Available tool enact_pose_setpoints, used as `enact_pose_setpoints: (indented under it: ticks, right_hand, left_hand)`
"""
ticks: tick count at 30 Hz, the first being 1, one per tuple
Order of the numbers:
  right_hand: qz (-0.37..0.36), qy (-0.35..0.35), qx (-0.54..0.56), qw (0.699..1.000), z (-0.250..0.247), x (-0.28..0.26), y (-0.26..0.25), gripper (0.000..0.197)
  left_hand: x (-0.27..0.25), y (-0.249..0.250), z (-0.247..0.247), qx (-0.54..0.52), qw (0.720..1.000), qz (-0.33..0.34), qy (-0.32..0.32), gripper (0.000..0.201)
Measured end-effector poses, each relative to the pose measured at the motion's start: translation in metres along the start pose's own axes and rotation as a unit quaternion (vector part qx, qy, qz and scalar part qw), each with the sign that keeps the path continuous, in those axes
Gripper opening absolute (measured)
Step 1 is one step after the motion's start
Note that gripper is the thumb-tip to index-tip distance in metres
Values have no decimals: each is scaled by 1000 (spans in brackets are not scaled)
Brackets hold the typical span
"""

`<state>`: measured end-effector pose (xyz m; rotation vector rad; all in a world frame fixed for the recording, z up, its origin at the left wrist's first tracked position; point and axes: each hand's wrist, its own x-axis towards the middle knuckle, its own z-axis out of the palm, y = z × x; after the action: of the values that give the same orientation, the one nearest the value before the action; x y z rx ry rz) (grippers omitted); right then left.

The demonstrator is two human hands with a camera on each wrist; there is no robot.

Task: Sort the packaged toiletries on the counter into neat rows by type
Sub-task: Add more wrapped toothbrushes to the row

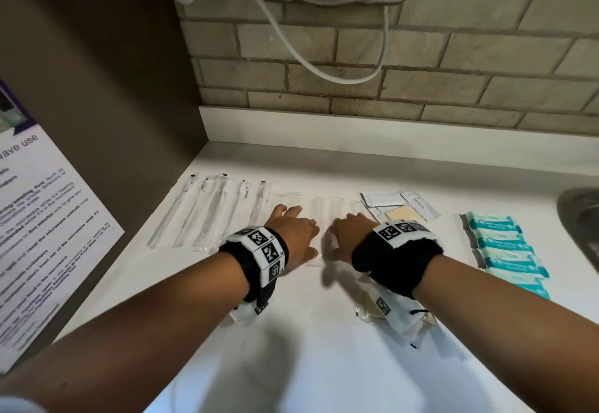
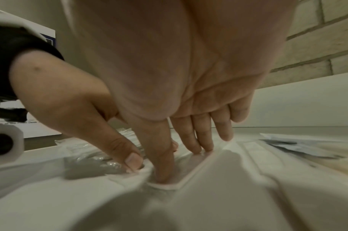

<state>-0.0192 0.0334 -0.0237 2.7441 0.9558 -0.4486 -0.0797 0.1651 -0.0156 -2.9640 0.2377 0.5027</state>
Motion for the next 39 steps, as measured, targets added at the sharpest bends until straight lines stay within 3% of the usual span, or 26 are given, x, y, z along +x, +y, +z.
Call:
enact_pose_setpoints:
  ticks: [5, 11, 22, 29, 36, 39]
  right_hand:
    - [-36, 11, 49, 998, -2, -4, -2, 35]
    - [-45, -2, 34, 998, -5, -9, -5, 38]
    - [-45, 3, 41, 998, -9, -18, -10, 33]
    - [-10, 28, 35, 999, -12, -17, 6, 43]
    - [41, -52, 27, 997, -23, -17, 40, 31]
    - [40, -59, 34, 997, -22, -17, 43, 47]
  left_hand:
    - [-2, -4, 2, -7, 1000, -25, -13, 55]
    - [-2, -3, 4, -5, 999, -34, -15, 56]
    - [0, -2, 4, -17, 999, -34, -10, 55]
    - [1, 1, -2, -14, 1000, -23, 10, 48]
    - [11, 16, -6, -28, 1000, 11, 9, 49]
    - [16, 17, -5, -25, 1000, 8, -5, 50]
